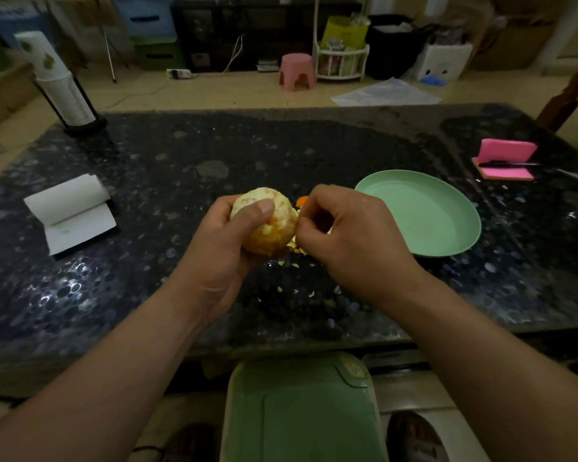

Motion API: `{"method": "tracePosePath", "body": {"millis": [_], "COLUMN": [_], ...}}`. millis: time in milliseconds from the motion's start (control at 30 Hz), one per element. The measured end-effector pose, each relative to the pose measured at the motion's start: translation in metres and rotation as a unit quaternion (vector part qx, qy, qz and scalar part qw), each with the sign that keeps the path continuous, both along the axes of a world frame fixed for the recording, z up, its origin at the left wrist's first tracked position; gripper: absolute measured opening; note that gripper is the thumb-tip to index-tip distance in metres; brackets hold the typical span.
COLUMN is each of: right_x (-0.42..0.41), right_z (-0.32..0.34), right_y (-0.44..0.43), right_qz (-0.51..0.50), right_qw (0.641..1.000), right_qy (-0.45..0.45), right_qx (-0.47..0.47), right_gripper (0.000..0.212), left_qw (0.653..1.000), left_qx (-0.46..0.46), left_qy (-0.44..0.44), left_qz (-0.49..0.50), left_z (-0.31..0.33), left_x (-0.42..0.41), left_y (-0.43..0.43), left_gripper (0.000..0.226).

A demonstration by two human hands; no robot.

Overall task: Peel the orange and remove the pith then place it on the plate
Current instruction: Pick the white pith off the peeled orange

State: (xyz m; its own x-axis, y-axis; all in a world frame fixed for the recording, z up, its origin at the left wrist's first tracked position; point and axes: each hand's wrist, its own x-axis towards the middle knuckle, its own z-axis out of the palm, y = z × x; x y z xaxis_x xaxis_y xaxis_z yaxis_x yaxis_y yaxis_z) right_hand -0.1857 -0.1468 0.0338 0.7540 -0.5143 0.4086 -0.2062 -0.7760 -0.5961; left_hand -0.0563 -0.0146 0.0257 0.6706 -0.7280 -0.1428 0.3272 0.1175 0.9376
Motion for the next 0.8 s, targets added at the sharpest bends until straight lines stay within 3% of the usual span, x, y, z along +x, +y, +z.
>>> {"method": "tracePosePath", "body": {"millis": [300, 533, 667, 800], "right_x": [0.0, -0.002, -0.003, -0.003], "right_z": [-0.004, 0.007, 0.006, 0.002], "right_y": [-0.011, 0.003, 0.001, -0.001], "right_qz": [-0.02, 0.041, 0.039, 0.034], "right_qw": [0.996, 0.996, 0.998, 0.999], "right_qy": [-0.008, -0.029, -0.018, -0.016], "right_qx": [0.092, 0.067, 0.044, -0.01], "right_gripper": [0.012, 0.007, 0.009, 0.008], "left_qw": [0.99, 0.993, 0.994, 0.996], "left_qx": [-0.044, -0.053, -0.05, -0.029], "left_qy": [0.127, 0.106, 0.093, 0.083], "left_qz": [-0.028, -0.026, -0.025, -0.014], "left_z": [0.006, 0.004, 0.002, 0.001], "left_x": [0.005, 0.007, 0.008, 0.007], "left_y": [0.005, 0.007, 0.007, 0.005], "left_gripper": [0.054, 0.037, 0.042, 0.064]}}
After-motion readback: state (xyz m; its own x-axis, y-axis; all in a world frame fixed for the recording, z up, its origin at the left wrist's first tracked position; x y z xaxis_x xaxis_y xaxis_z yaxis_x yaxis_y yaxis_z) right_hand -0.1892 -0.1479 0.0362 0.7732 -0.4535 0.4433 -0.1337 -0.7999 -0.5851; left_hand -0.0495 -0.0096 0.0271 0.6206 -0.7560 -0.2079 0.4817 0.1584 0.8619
